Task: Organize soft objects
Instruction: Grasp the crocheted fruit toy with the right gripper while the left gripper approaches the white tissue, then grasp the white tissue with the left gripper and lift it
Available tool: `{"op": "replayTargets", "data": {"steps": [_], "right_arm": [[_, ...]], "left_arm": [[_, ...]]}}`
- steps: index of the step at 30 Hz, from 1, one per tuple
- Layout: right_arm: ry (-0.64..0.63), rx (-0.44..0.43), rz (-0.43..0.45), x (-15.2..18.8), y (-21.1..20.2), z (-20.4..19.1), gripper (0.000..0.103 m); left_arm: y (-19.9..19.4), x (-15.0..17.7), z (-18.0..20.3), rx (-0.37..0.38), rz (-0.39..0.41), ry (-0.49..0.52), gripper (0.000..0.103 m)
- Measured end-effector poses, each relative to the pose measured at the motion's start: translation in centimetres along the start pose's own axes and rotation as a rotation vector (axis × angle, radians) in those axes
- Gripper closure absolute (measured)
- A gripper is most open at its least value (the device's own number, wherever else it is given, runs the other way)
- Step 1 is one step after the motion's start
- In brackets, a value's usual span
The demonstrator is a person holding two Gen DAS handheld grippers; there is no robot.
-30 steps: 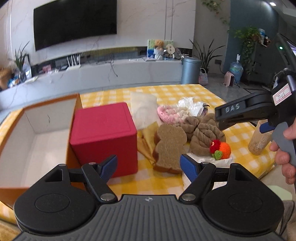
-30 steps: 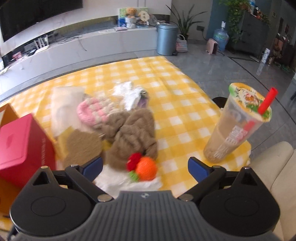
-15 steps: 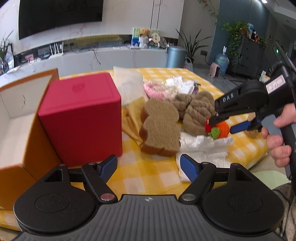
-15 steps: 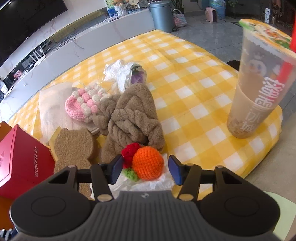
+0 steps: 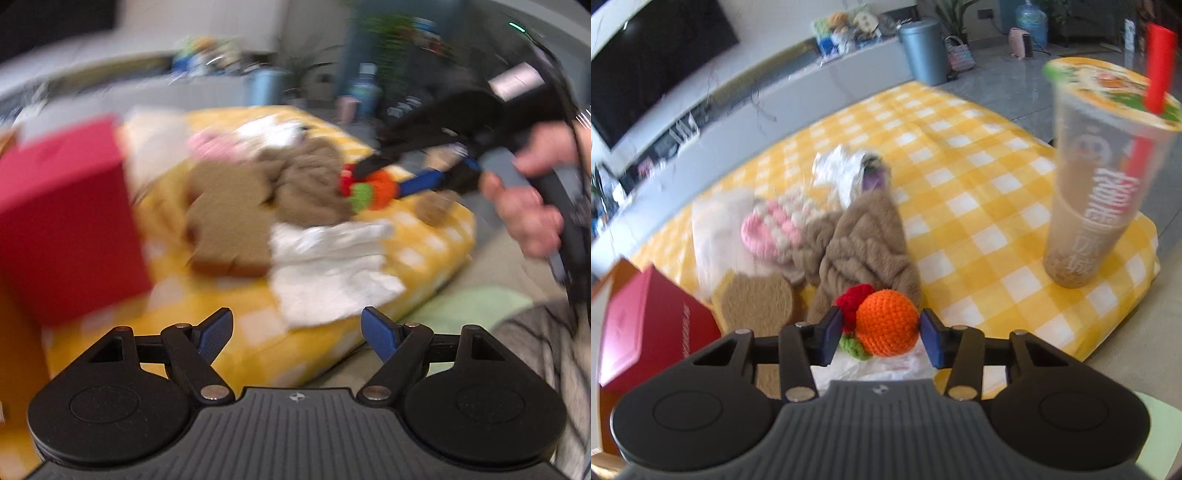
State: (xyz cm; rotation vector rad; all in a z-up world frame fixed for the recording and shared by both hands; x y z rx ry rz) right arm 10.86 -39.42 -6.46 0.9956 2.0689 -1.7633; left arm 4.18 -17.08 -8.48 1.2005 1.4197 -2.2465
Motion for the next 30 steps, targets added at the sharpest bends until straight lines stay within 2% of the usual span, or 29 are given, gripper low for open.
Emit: {"op": "replayTargets", "data": {"steps": [2,5,7,10,13,17,19,21,24,27,30], "right_arm": [[0.032,-0.015,0.015,-0.1,-0.4,0.8,0.057],[0.065,-0.03,0.023,-0.1,-0.5,1.7,0.057],[0.082,-0.043,0.025,-0.1,-0.5,2.2,0.057],[0.086,-0.07,0.028,0.1,-0.5,2.5,0.057],[0.097,-0.098,0.027,0.1,-0.5,2.8,0.057],[0.119,-0.103,0.029,0.1,-0.5,3.5,0.057],[0.124,-0.112,0.028,0.1,-0.4,3.6,0.057],[0.128,-0.114,0.024,0.1,-0.3,3.7,0.057],[0.126,-0.111,0.019,0.2,-0.2,3.6,0.057],[0.129,-0.116,0.018,0.2,-0.2,3.7,0.057],[0.143,-0.117,0.023,0.3,-0.3,4.0,0.057]], "left_arm": [[0.5,-0.5,1.5,0.029,0.032,0.149,0.009],[2.0,-0.7,3.9,0.083,-0.001,0.401,0.009],[3.4,-0.9,5.0,0.09,-0.014,0.49,0.009],[5.7,-1.8,5.6,0.117,-0.05,0.488,0.009],[7.7,-2.4,5.6,0.146,-0.122,0.482,0.006],[8.5,-2.4,5.6,0.095,-0.091,0.594,0.006],[9.4,-2.5,5.4,0.097,-0.12,0.608,0.002],[10.5,-2.6,5.0,0.128,-0.165,0.6,0.0],[11.8,-2.9,4.4,0.181,-0.208,0.526,0.0],[12.7,-3.0,4.0,0.215,-0.193,0.488,0.0],[12.6,-2.6,4.1,0.217,-0.198,0.484,0.0]]}}
Point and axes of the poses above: each gripper's, at about its wrist camera, not at the fingertips, and y roughly the way its jaws point, z to its right, x to its underside, the point moved 3 cm from there along y, roughly the way its jaws point, and after that the axes turned 6 degrees about -y, right-handed, at the moved point
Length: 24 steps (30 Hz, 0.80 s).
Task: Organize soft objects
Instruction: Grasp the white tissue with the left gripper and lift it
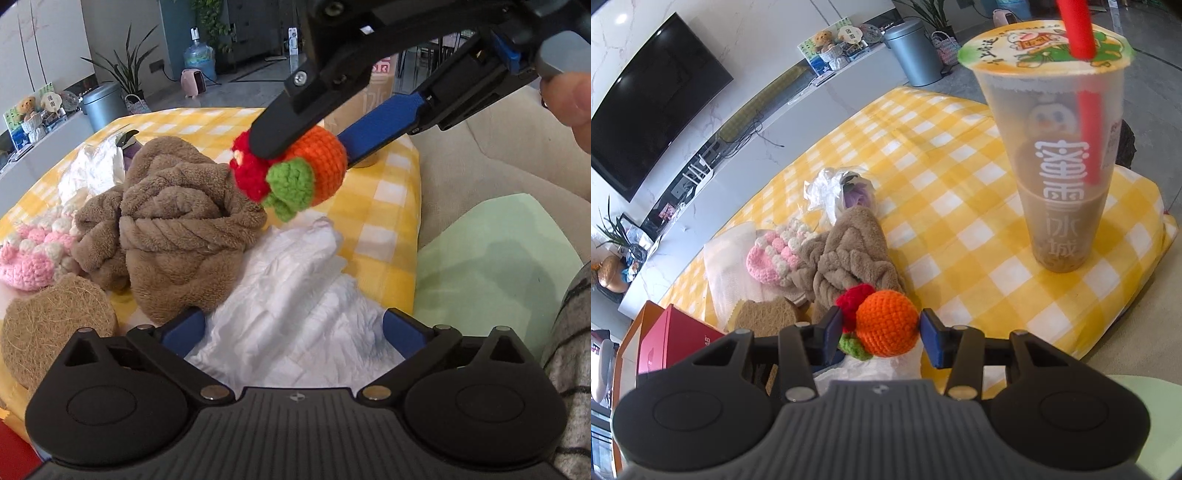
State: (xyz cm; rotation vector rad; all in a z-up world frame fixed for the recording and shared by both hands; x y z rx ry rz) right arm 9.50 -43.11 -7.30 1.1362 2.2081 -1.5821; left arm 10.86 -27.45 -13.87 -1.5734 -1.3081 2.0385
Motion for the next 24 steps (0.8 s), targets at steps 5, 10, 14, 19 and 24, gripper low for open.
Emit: {"op": "replayTargets", "data": {"steps": [5,10,14,19,24], "right_arm": [[0.002,-0.006,-0.002,0.0,0.0,0.0,0.057],[0.006,-0.006,0.005,0.1,-0.2,0.0,0.057],[0.009,-0.005,0.004,0.1,-0.3,0.1,0.057],[0.016,-0.01,0.023,0.1,-0.7,0.5,0.057],[0.041,-0.037,0.043,0.1,-1.3,0.9,0.058]], "left_arm": [[-0.5,-0.6,0.5,-0.023,-0.041,-0.006,0.004],[-1.0,-0.5,3.8,-0.089,-0.025,0.071,0.057],[-1.0,-0.7,6.3,-0.21,-0.025,0.066,0.081],[-2.8,-1.7,5.3,-0.265,0.04,-0.13,0.084],[-6.5,-2.1,4.5,-0.188,0.124,-0.215,0.084]]}}
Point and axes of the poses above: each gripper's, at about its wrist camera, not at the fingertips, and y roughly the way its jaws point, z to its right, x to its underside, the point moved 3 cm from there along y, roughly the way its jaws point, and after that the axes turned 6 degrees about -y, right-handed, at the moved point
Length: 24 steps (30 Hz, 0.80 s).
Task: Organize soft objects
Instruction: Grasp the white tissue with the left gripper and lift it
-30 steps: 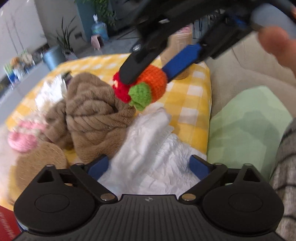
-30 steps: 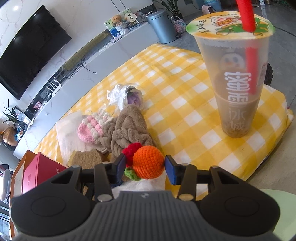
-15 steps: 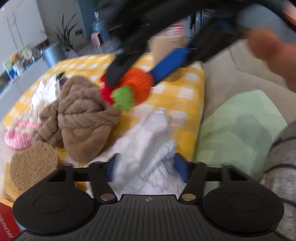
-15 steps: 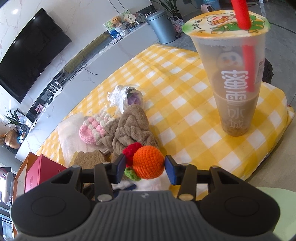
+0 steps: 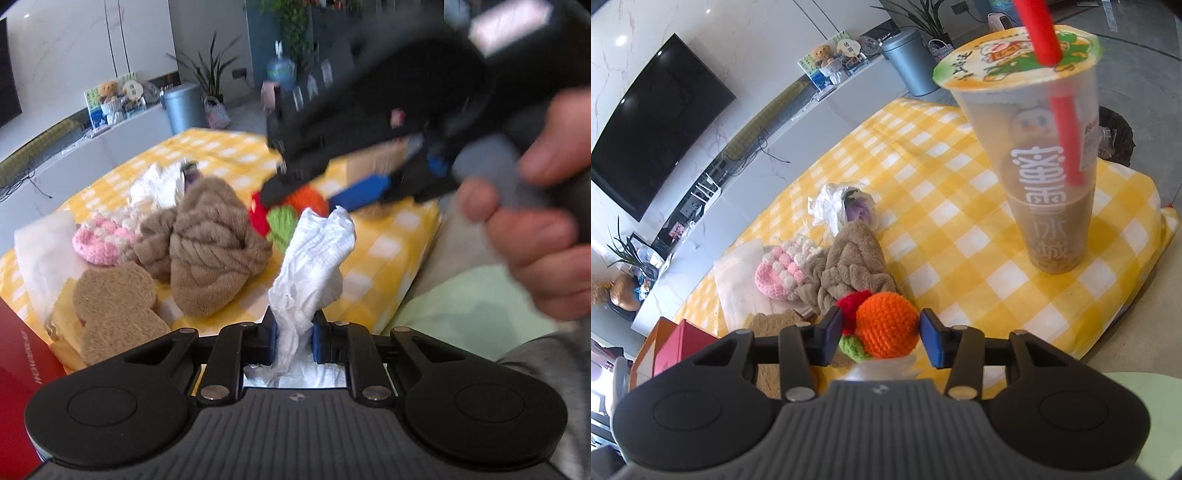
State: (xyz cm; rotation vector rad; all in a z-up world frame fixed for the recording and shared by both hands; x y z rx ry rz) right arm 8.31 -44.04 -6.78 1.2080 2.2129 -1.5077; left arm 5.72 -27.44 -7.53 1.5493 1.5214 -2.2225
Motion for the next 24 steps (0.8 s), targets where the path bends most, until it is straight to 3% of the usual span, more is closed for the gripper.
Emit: {"op": "replayTargets", "data": {"steps": [6,15,19,24], "right_arm": [[0.008,-0.012,0.012,0.0,-0.3,-0.1,0.058],[-0.018,-0.055,0.057,-0.1,-2.1,-1.5,0.058],[-0.083,-0.122,0.084,-0.5,-3.3,-4.2,0.058],[-0.2,-0.237,0.12,0.1,-5.3,-9.6,0.058]], "left_arm": [[-3.6,-1.5,-1.2,-0.014,0.085,-0.051,0.084],[-8.7,-3.4,-4.2,-0.128,0.171,-0.157,0.084],[-12.4,-3.1,-7.1,-0.205,0.217,-0.289,0.084],[-18.5,-1.0,-11.1,-0.26,0.338,-0.442,0.084]]}}
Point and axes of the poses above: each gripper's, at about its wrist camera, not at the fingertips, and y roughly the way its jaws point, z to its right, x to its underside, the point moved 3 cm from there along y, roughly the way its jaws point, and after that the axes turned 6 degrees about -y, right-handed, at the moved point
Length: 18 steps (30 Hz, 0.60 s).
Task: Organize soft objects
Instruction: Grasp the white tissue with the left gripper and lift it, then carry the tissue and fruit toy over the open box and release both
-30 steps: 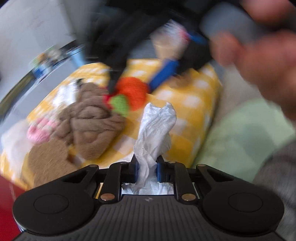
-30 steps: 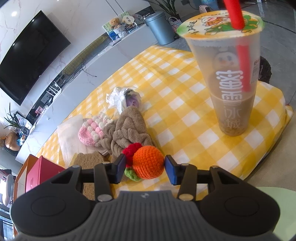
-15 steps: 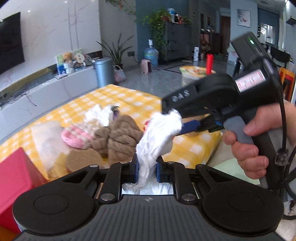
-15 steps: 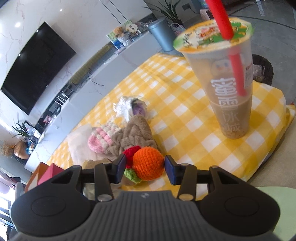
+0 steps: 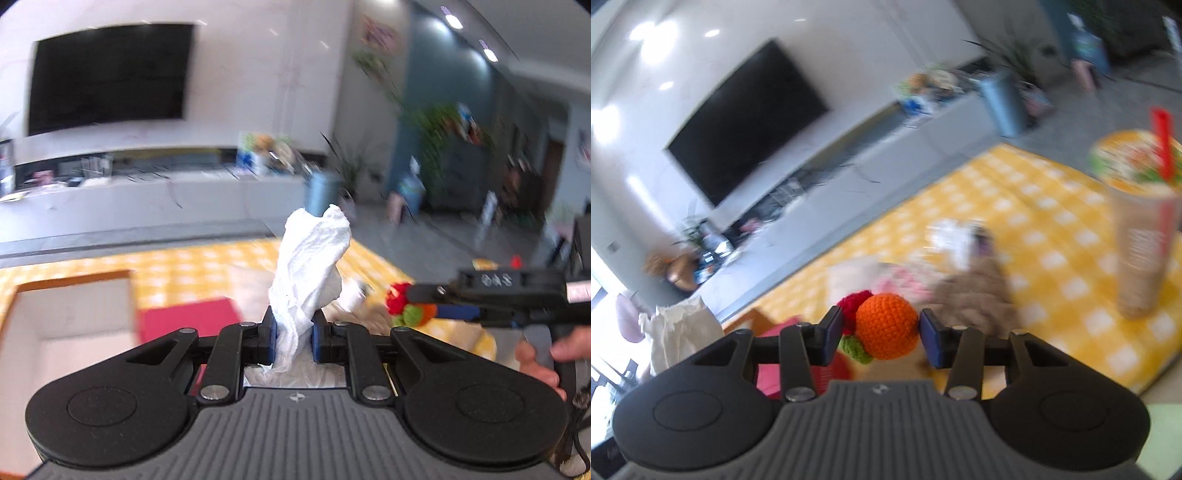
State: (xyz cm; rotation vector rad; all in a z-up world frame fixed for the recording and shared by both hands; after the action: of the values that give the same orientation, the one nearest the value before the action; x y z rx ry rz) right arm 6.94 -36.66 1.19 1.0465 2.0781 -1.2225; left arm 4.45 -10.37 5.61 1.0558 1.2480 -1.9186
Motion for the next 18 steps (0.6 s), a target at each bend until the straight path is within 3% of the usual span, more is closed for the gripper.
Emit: {"op": "replayTargets", "data": {"steps": [7,11,15,18], "right_arm": [[-0.141,-0.1,-0.03,0.7,0.4,-7.7,0.058],[-0.182,-0.158,-0.075,2.3,1.3,-12.1,0.058],[-0.256,-0.215,-0.12,5.0,3.0,-17.5,0.058],[-0.366,-0.227,-0.156,7.3,5.0,-21.8,0.058]], "left_arm": [[-6.1,-0.7,-8.1,-0.131,0.123,-0.162,0.084],[-6.6,0.2,-12.2,-0.283,0.07,-0.266,0.084],[-5.8,1.4,-15.9,-0.242,0.018,-0.376,0.084],[-5.5,2.9,-18.5,-0.27,-0.02,-0.416,0.084]]}}
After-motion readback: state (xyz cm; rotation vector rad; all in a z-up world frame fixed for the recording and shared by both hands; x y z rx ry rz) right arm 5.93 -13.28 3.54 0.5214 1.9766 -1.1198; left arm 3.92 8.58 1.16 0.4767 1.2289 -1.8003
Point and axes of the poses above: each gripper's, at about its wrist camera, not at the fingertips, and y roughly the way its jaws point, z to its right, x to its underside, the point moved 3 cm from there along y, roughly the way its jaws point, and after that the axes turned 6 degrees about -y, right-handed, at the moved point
